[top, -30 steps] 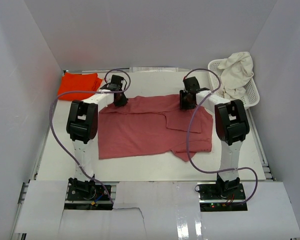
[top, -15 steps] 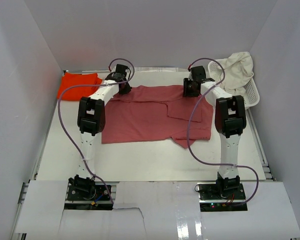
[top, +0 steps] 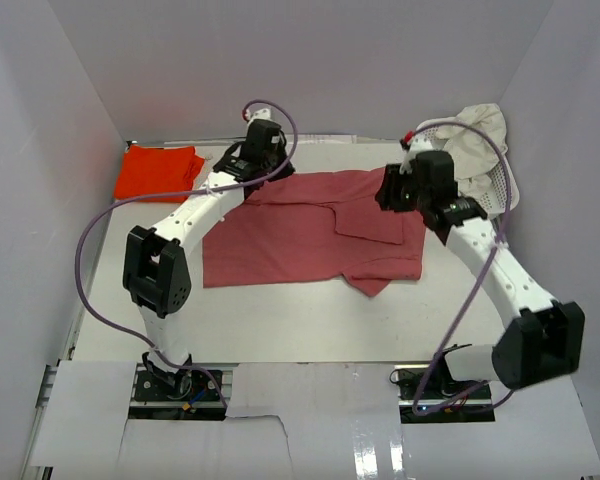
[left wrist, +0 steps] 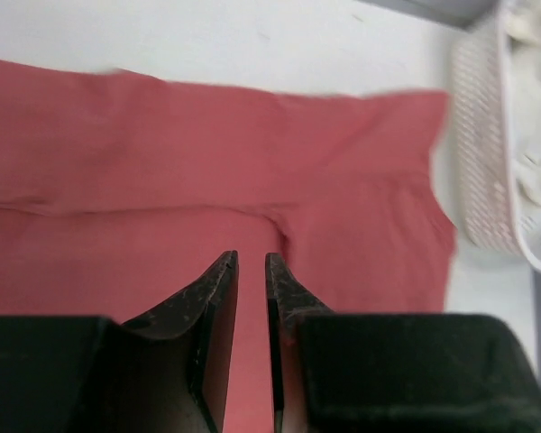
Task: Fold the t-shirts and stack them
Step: Fold the flattened tshirt in 1/3 of the way
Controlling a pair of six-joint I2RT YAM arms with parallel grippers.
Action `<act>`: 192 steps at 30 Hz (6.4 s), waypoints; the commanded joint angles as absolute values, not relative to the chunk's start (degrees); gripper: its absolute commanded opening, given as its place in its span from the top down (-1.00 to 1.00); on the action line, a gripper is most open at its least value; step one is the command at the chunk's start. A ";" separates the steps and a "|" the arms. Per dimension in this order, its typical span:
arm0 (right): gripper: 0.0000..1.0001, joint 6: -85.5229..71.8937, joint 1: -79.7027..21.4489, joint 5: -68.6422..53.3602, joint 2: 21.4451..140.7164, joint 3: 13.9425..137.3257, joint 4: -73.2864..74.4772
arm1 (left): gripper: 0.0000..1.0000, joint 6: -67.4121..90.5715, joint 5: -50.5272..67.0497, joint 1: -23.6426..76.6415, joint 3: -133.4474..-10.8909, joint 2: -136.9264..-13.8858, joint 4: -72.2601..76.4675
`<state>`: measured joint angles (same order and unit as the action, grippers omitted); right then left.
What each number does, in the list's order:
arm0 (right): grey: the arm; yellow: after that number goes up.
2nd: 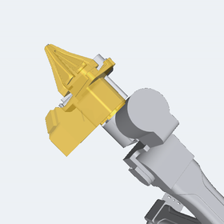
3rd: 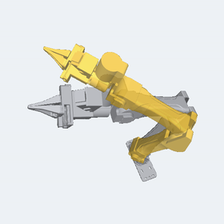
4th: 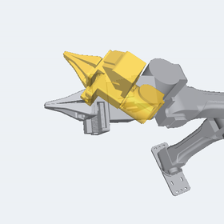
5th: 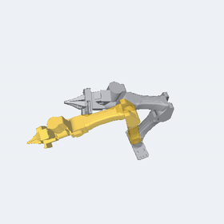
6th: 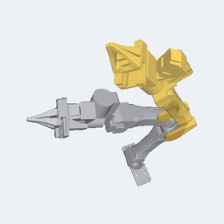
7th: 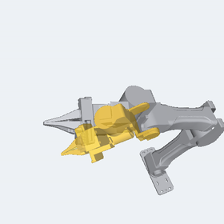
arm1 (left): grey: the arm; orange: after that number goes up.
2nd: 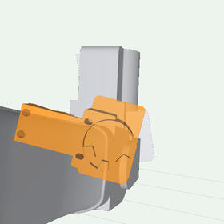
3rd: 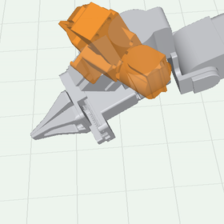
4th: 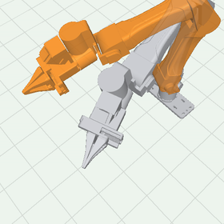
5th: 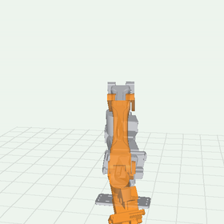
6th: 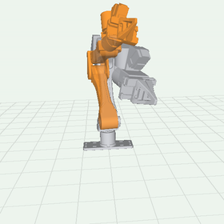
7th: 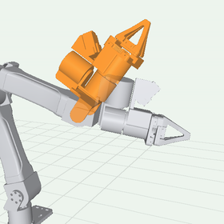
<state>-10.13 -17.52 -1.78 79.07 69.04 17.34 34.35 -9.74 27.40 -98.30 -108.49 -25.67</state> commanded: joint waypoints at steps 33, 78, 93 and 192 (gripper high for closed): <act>0.27 -25.22 -39.02 17.93 67.06 37.09 22.24 | 0.42 37.97 17.32 33.40 -116.19 -134.56 -12.56; 0.28 -23.73 -35.16 14.59 73.65 34.90 15.21 | 0.52 30.76 -32.69 21.80 -101.60 -129.46 -19.25; 0.29 -23.55 -33.93 10.47 83.58 34.01 10.20 | 0.55 32.96 -37.00 19.16 -98.53 -127.62 -19.16; 0.25 -26.01 -39.81 8.18 86.66 37.54 11.42 | 0.48 32.96 -16.17 36.30 -104.68 -132.10 -8.17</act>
<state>-23.79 -39.68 12.67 86.54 42.15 8.56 32.84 -16.21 36.45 -105.36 -137.19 -7.66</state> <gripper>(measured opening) 0.373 0.258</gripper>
